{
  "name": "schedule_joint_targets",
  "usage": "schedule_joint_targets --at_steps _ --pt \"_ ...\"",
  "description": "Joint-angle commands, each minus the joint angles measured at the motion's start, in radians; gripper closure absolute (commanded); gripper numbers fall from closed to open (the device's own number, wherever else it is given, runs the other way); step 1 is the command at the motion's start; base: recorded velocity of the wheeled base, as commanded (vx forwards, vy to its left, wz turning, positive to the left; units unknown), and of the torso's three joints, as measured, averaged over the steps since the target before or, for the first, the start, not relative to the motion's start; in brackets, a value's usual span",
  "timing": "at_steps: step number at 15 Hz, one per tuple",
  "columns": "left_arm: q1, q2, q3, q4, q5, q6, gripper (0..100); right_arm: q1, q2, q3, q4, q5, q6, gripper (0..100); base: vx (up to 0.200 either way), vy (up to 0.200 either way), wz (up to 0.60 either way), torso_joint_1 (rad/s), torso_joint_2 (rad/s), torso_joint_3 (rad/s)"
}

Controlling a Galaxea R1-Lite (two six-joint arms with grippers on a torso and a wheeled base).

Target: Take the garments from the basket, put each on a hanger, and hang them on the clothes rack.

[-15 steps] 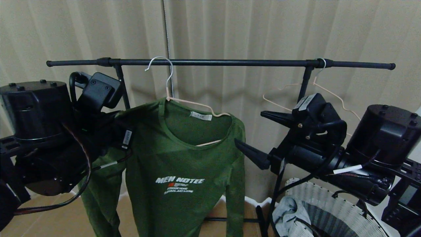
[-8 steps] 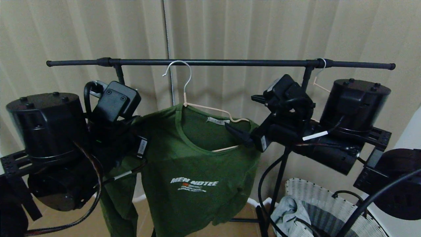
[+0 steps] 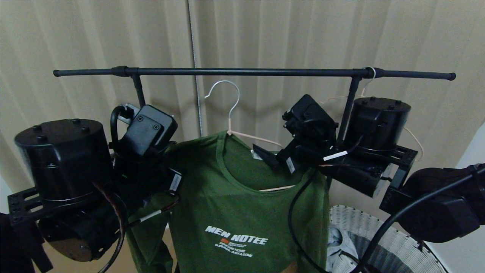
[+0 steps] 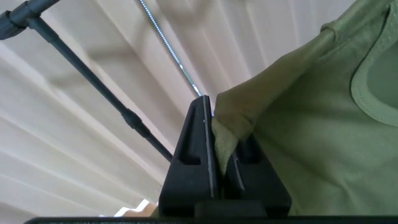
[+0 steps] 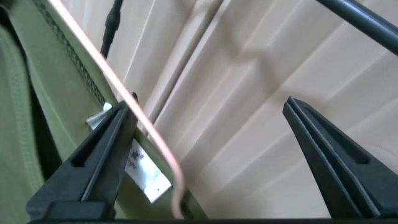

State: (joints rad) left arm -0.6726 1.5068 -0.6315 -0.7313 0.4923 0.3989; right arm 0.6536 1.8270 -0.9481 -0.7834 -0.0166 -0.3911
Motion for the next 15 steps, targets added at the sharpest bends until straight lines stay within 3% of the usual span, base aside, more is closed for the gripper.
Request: schedule_joint_targets --at_steps 1,3,4,14,15 --pt "-0.002 0.003 0.001 0.0 0.0 0.0 100 0.001 0.009 0.002 0.006 0.001 -0.017 0 0.0 0.0 0.0 0.0 0.0 0.0" --pt "-0.002 0.009 0.001 0.0 0.0 0.0 100 0.001 0.008 0.006 0.006 0.001 -0.023 0 0.0 0.0 0.0 0.0 0.0 0.0" --pt "-0.002 0.009 -0.001 0.0 0.0 -0.002 100 0.001 0.006 0.008 0.006 0.001 -0.025 100 0.0 0.0 0.0 0.0 0.0 0.0" --pt "-0.002 0.0 0.024 0.0 -0.001 -0.003 100 0.001 0.005 0.009 -0.004 0.001 -0.023 100 0.0 0.0 0.0 0.0 0.0 0.0" --pt "-0.002 -0.008 0.036 0.001 -0.001 -0.002 0 0.001 0.001 0.012 -0.005 0.001 -0.023 100 0.0 0.0 0.0 0.0 0.0 0.0"
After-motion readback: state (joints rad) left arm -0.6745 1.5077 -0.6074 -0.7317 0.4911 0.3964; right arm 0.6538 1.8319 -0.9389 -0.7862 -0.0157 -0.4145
